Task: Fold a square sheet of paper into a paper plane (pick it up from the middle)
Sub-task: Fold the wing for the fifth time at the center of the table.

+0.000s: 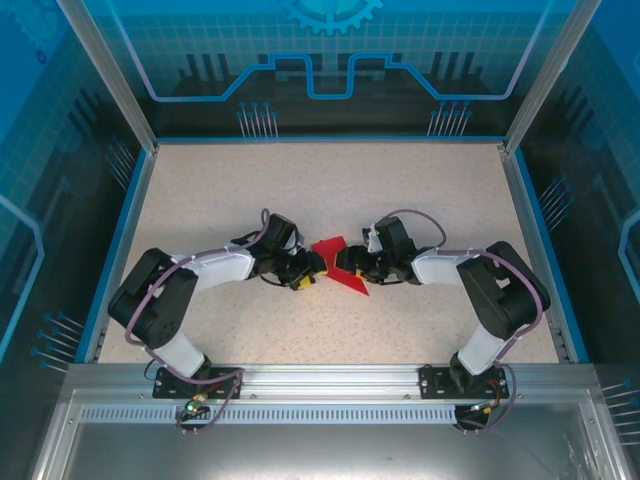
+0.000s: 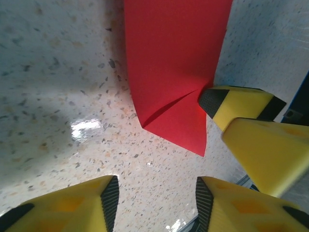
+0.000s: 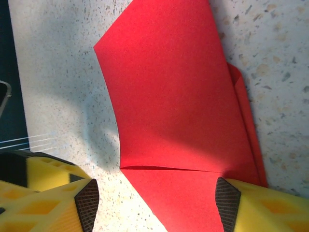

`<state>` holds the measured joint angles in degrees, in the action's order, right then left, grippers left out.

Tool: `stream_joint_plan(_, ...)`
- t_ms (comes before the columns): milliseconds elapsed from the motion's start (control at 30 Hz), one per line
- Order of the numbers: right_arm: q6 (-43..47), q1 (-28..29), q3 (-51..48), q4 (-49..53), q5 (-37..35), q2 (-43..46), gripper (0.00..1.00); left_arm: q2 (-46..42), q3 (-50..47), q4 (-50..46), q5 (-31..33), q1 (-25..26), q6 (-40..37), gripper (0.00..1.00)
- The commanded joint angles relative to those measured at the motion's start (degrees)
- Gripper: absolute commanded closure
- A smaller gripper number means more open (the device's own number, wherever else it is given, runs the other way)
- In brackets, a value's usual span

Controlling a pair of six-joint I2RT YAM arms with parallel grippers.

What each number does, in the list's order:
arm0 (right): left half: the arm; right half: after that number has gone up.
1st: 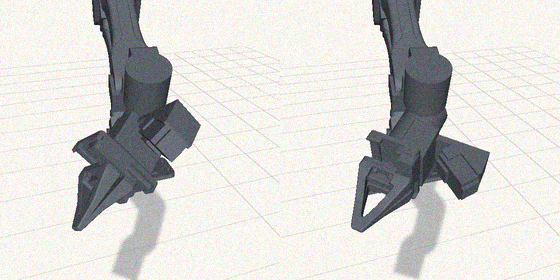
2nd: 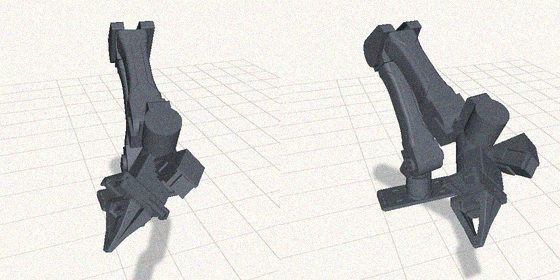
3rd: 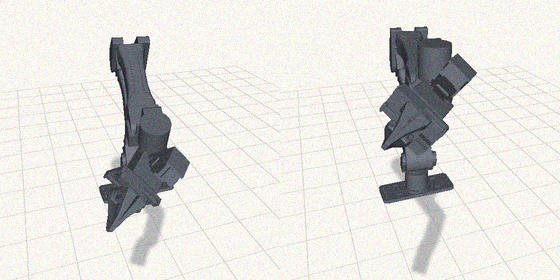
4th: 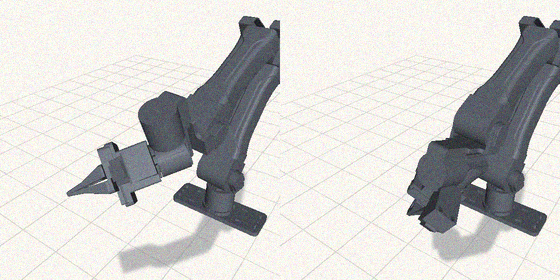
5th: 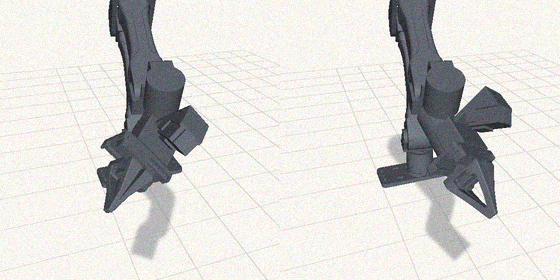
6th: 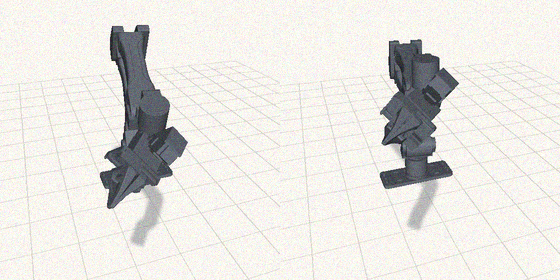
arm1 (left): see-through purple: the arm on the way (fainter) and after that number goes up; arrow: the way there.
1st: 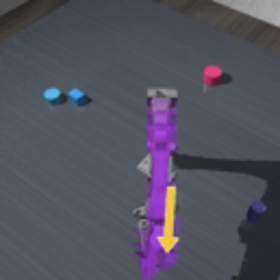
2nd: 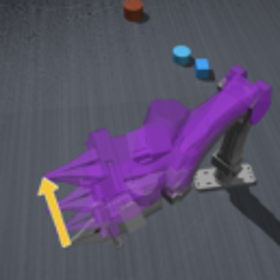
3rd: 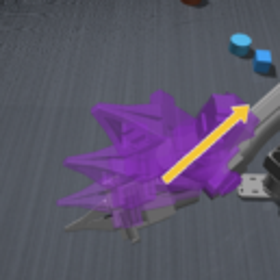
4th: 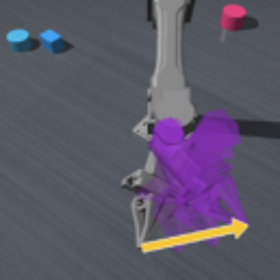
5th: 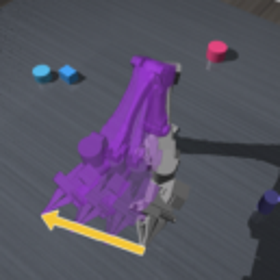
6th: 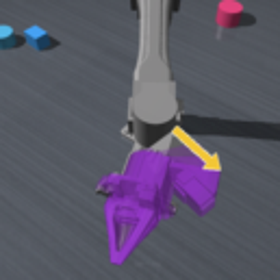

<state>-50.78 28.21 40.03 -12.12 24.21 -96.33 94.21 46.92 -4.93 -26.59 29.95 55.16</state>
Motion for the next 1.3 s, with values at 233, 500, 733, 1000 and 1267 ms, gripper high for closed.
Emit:
stream_joint_plan(233, -1.27, -2.86, -3.15, -1.14, 4.3, -1.14, 0.33, 6.51, 5.6, 2.74, -0.51, 1.77, 2.93, 0.64)
stream_joint_plan(500, -1.66, -3.72, -4.03, -2.03, 5.02, -0.78, 0.33, 7.23, 4.77, 3.86, 0.77, 1.92, 5.09, 0.62)
stream_joint_plan(733, -1.73, -4.14, -4.08, -2.31, 5.23, -1.16, 0.33, 2.47, 0.7, 3.35, 6.48, 1.98, 6.71, 0.61)
stream_joint_plan(1000, -1.35, -4.18, -4.39, -2.55, 5.52, -1.35, 0.33, 6.76, 3.02, 7.95, 0.93, 2.07, 6.79, 0.66)
stream_joint_plan(1267, -1.33, -4.21, -4.7, -5.81, 8.22, -1.04, 0.33, 10.97, 4.01, 14.9, -4.4, 2.08, 7.27, 0.81)
